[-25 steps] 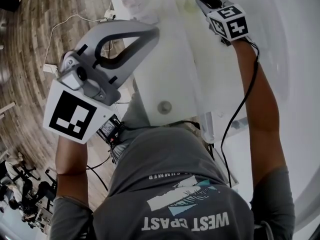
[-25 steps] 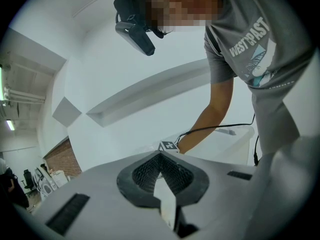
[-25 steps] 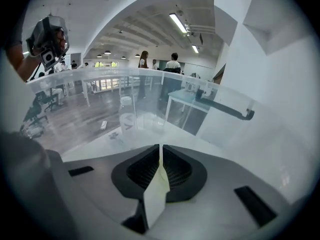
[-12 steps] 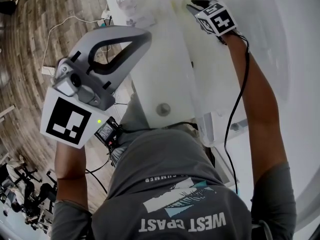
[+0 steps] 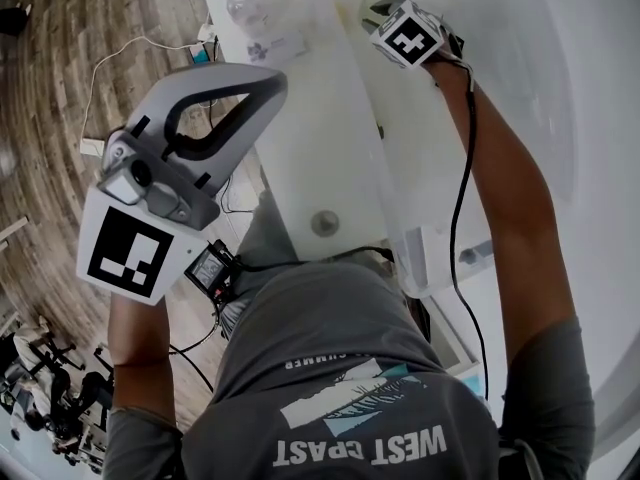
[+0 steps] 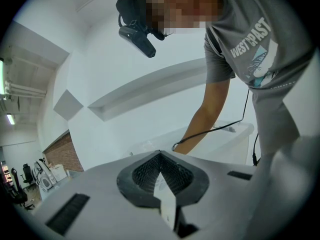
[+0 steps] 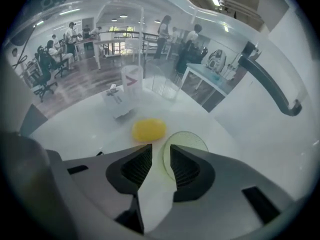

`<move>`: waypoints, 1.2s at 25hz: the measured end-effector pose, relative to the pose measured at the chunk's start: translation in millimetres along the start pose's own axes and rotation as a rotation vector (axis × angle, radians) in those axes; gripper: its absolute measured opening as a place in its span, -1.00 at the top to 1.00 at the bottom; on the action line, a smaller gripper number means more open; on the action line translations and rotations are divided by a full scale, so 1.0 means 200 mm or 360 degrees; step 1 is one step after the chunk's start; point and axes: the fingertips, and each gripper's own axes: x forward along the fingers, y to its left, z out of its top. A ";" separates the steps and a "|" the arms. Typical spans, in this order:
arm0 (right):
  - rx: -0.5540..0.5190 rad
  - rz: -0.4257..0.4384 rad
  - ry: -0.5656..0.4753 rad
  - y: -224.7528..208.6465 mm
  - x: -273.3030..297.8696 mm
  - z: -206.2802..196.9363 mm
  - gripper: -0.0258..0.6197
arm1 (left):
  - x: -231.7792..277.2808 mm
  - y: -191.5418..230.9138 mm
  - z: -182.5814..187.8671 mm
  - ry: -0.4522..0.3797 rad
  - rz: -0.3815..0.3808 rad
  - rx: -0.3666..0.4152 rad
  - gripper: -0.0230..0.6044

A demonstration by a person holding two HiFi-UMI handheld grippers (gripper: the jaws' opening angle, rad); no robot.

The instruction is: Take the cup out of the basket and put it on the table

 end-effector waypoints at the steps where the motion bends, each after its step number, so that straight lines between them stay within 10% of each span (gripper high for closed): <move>1: -0.0022 -0.0003 0.0024 0.00 0.01 -0.01 0.54 | 0.00 0.00 0.00 0.0001 0.0001 -0.0002 0.90; 7: -0.0045 -0.0044 0.0070 0.00 0.03 -0.05 0.83 | -0.01 0.00 -0.01 0.0002 0.0007 -0.0004 0.90; 30: 0.0029 -0.0244 -0.0269 0.08 -0.60 0.21 0.83 | -0.10 -0.11 0.06 -0.0030 0.0018 0.0036 0.90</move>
